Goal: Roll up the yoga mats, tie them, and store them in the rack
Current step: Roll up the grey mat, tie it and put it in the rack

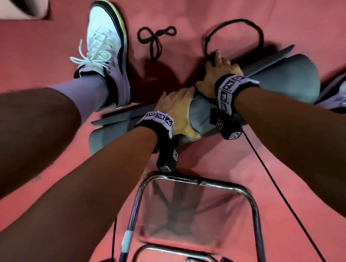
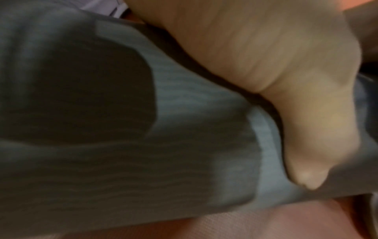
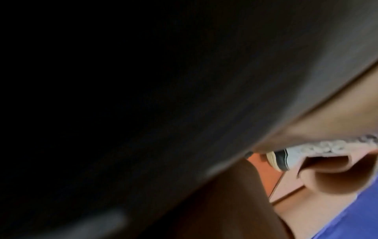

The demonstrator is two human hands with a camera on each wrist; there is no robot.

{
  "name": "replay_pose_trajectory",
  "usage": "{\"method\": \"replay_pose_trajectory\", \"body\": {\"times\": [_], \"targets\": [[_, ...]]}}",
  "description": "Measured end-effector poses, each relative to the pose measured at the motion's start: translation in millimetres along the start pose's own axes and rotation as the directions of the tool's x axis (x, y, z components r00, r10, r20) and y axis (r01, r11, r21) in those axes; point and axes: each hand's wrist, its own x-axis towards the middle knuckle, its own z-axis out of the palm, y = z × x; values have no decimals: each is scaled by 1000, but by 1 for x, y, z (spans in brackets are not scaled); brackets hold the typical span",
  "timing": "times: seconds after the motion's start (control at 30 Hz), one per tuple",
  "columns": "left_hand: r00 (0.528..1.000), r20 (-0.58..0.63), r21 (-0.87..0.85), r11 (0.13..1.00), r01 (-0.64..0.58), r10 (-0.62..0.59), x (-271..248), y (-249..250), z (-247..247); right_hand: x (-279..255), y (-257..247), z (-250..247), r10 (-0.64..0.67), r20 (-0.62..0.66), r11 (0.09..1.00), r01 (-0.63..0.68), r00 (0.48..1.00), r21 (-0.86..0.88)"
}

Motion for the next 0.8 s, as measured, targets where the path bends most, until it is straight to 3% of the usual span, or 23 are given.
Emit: {"method": "replay_pose_trajectory", "body": {"times": [0.27,0.37,0.47,0.63,0.73,0.8], "targets": [[998,49,-40,998,46,-44,-1,3,0,-9,4,3,-26,-184,998,37,983,55],[992,107,-101,992,77,-66,-4,8,-12,-35,9,-12,-55,-233,965,111,971,236],[990,54,-87,987,136,-131,-18,22,-24,-72,29,-42,-80,-376,901,228,923,369],[969,-126,-122,973,196,-211,-60,53,-71,-166,60,-104,37,-676,859,322,736,397],[948,-269,-285,954,89,-169,-94,63,-113,-237,77,-142,154,-807,874,302,570,380],[913,-379,-356,934,8,-152,-115,66,-136,-273,92,-167,346,-838,834,271,421,480]]}}
